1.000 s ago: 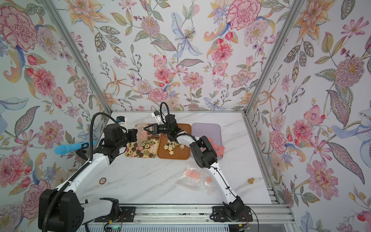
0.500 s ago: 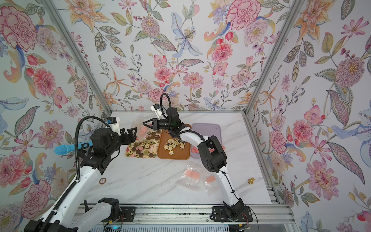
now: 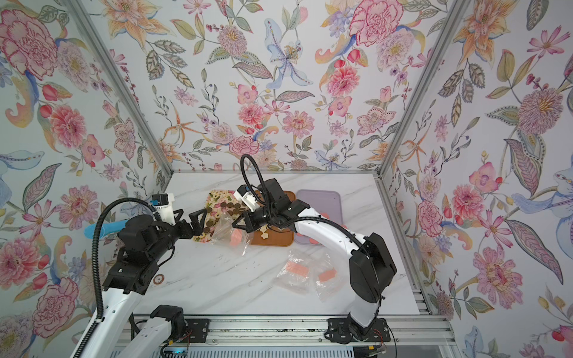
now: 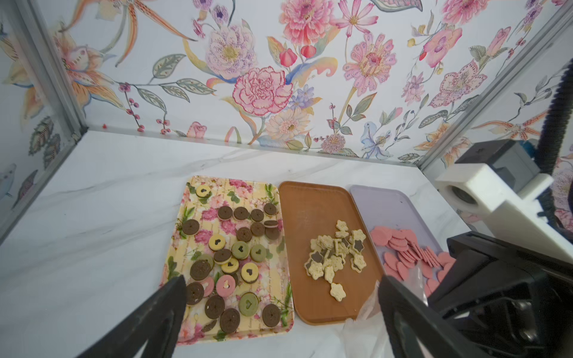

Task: Pour cookies out of the ziploc bag
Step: Place the ziploc bag at the center of the board.

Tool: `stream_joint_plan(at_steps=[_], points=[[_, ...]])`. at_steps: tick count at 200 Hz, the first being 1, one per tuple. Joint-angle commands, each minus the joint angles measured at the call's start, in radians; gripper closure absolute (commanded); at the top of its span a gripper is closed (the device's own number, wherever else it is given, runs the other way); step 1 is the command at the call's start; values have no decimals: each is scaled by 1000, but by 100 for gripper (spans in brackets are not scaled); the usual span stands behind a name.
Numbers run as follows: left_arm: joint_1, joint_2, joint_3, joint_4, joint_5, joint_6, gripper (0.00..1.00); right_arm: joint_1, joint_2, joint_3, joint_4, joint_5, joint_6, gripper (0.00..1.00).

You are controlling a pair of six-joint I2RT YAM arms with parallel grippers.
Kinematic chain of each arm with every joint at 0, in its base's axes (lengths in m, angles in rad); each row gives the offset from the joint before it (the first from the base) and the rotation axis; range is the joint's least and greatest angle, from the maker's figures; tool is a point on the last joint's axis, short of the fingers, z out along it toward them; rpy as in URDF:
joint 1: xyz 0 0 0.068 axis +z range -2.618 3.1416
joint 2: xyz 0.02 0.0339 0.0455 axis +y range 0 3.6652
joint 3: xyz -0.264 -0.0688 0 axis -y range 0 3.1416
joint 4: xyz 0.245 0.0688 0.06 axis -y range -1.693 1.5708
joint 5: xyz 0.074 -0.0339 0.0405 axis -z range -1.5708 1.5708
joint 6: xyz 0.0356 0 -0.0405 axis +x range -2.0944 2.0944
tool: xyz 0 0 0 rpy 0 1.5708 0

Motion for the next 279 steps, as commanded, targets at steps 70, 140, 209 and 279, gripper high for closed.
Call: stream_joint_plan(at_steps=[70, 140, 209, 279], points=[[-6, -184, -91, -214, 20, -139, 1, 155, 236, -8, -257, 196, -138, 100], [-4, -228, -91, -232, 23, -124, 1, 169, 297, 25, -222, 289, -127, 72], [-4, -196, -91, -158, 29, -92, 1, 149, 188, 27, -200, 364, -131, 25], [-4, -170, -163, -2, -88, -69, 1, 106, -89, -42, -139, 578, -148, 0]])
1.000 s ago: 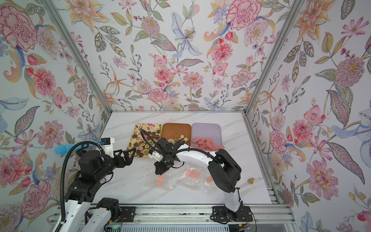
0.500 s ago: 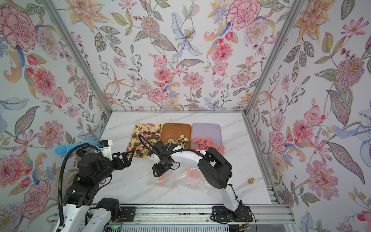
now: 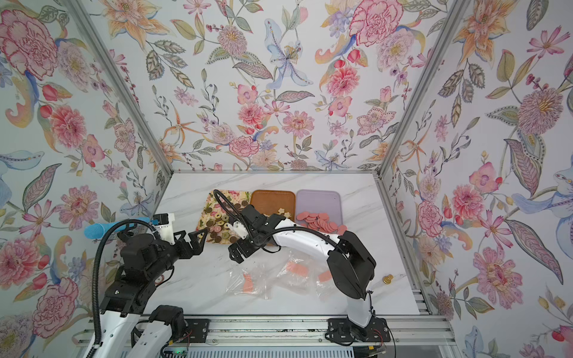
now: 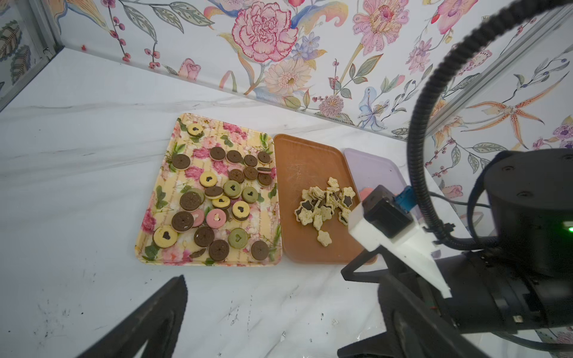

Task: Pour cookies out of the ziploc bag
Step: Place the ziploc bag at the center of the board, then reset both arms

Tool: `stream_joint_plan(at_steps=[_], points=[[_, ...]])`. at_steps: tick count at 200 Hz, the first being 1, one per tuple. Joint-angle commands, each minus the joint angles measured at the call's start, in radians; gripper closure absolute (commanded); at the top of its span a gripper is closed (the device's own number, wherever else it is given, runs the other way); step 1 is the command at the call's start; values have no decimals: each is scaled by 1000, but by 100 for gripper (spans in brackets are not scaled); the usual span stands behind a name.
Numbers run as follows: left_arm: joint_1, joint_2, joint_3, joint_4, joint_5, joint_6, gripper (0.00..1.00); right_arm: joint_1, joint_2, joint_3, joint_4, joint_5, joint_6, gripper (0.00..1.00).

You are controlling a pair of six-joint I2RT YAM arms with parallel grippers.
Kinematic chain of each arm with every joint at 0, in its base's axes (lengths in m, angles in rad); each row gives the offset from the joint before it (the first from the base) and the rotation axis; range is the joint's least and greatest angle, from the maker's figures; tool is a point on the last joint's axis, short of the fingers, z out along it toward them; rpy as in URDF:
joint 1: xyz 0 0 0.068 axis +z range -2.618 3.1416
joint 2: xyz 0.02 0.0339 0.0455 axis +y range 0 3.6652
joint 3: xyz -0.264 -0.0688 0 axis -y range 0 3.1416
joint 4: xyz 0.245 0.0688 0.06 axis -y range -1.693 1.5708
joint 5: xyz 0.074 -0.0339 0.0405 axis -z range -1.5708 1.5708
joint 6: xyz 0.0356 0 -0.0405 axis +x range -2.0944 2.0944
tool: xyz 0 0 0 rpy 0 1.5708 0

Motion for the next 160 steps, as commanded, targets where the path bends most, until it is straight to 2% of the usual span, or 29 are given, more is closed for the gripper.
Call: stream_joint_plan(at_steps=[1, 26, 57, 82, 97, 112, 140, 160], points=[[-4, 24, -36, 112, -76, 0, 1, -32, -201, -73, 61, 144, -22, 0], [-4, 49, -66, 192, -209, -4, 1, -176, -452, -316, 275, 114, 64, 0], [-5, 168, -85, 262, -434, 85, 1, -450, -759, -653, 508, 101, 125, 0], [-5, 223, -138, 379, -543, 190, 1, -654, -965, -896, 651, 143, 127, 0], [-5, 209, -200, 464, -611, 233, 1, -740, -1036, -1020, 754, 176, 102, 0], [-6, 176, -292, 591, -652, 274, 1, -776, -1076, -1128, 869, 218, 40, 0], [-4, 146, -516, 933, -701, 322, 1, -819, -1097, -1225, 931, 334, 7, 0], [-3, 182, -588, 1097, -733, 348, 1, -881, -1107, -1302, 1015, 368, -7, 0]])
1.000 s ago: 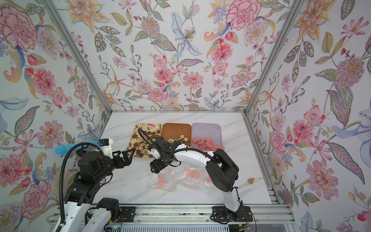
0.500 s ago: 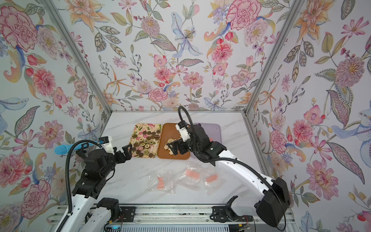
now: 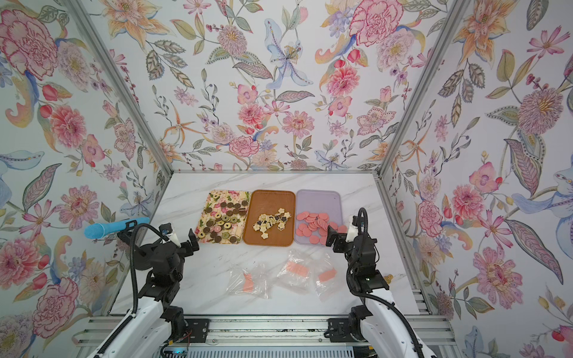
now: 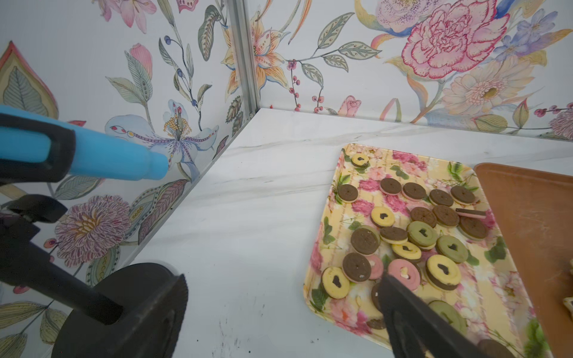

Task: Pour cookies out of the ziploc bag
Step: Reset both arms

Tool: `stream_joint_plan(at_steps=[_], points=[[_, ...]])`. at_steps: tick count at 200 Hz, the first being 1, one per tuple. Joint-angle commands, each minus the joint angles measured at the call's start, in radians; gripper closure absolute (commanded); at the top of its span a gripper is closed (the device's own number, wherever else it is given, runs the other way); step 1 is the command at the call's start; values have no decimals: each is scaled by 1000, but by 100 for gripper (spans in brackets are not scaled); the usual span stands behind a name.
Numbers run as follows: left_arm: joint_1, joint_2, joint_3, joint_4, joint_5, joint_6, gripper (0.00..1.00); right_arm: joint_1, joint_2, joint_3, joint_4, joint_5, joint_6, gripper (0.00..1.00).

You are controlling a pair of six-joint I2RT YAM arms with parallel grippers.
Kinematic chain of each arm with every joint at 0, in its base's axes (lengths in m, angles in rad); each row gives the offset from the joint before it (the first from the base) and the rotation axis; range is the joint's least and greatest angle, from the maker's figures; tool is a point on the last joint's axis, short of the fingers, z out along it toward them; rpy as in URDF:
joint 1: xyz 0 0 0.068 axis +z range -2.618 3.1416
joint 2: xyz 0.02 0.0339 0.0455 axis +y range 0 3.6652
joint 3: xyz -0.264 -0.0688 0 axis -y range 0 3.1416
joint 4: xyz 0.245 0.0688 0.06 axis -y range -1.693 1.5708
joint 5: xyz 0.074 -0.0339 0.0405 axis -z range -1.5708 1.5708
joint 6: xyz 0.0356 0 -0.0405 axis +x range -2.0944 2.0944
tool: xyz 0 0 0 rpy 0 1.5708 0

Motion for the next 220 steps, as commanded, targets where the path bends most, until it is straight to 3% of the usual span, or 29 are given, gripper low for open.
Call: stream_joint_plan(at_steps=[1, 28, 50, 74, 139, 161, 174, 201, 220], points=[[-3, 32, -72, 318, -92, 72, 1, -60, -22, -67, 174, 94, -49, 0], [4, 140, -65, 365, -73, 103, 1, -206, -18, -127, 237, 32, -84, 0], [12, 240, -124, 588, -53, 124, 1, -272, 47, -178, 357, -32, -137, 0], [29, 355, -100, 689, 5, 181, 1, -274, 191, -239, 600, -38, -154, 0], [65, 746, -16, 1065, 154, 247, 1, -267, 629, -121, 946, -192, -156, 0], [70, 930, -42, 1304, 158, 259, 1, -242, 783, -131, 1114, -221, -193, 0], [71, 903, -63, 1295, 160, 248, 1, -231, 867, -142, 1253, -232, -197, 0], [70, 923, -84, 1365, 103, 237, 1, -222, 791, -42, 939, -138, -186, 0], [69, 940, -96, 1412, 82, 234, 1, -143, 797, 46, 788, -29, -253, 0]])
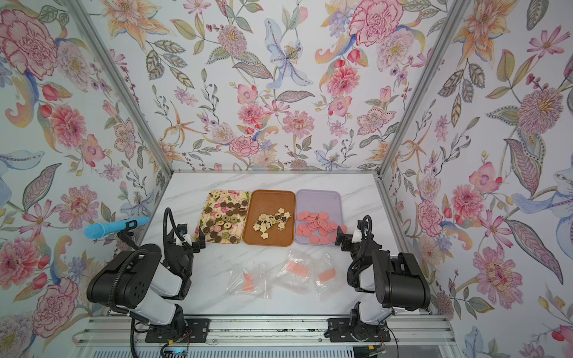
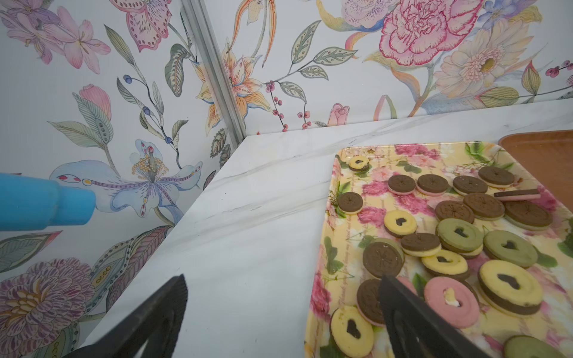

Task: Pour cookies out of the ziploc bag
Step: Reset both arms

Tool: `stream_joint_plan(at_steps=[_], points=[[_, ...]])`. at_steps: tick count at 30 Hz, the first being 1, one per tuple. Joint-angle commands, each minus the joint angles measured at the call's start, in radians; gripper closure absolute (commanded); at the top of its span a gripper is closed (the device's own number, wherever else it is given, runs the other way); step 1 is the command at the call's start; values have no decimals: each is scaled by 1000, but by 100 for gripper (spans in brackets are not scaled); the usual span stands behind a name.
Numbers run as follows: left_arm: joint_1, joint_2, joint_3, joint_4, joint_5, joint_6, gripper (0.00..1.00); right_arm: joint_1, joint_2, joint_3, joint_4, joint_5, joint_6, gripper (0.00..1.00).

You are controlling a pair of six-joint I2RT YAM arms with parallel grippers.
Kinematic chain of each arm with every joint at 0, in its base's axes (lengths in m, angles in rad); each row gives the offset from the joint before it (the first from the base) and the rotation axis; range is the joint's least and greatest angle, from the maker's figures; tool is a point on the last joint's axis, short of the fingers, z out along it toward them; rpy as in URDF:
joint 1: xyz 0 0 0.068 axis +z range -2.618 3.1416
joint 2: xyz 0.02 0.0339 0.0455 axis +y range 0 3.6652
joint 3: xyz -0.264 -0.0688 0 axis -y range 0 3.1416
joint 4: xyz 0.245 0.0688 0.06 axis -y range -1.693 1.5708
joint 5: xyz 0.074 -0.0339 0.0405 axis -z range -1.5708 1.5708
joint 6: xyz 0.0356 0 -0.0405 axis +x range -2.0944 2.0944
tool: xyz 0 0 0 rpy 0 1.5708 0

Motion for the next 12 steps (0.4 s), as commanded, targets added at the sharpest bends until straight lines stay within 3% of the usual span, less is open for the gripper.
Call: stream_joint_plan(at_steps=[1, 5, 9, 12], points=[[8, 24, -24, 277, -35, 6, 1, 74, -17, 107, -153, 127, -79, 0], [8, 21, -27, 273, -46, -1, 1, 95, -15, 94, -126, 155, -92, 0], [8, -11, 43, 108, -88, -18, 1, 99, -13, 87, -108, 157, -96, 0], [0, -2, 4, 192, -67, 0, 1, 102, -15, 79, -96, 157, -100, 0]])
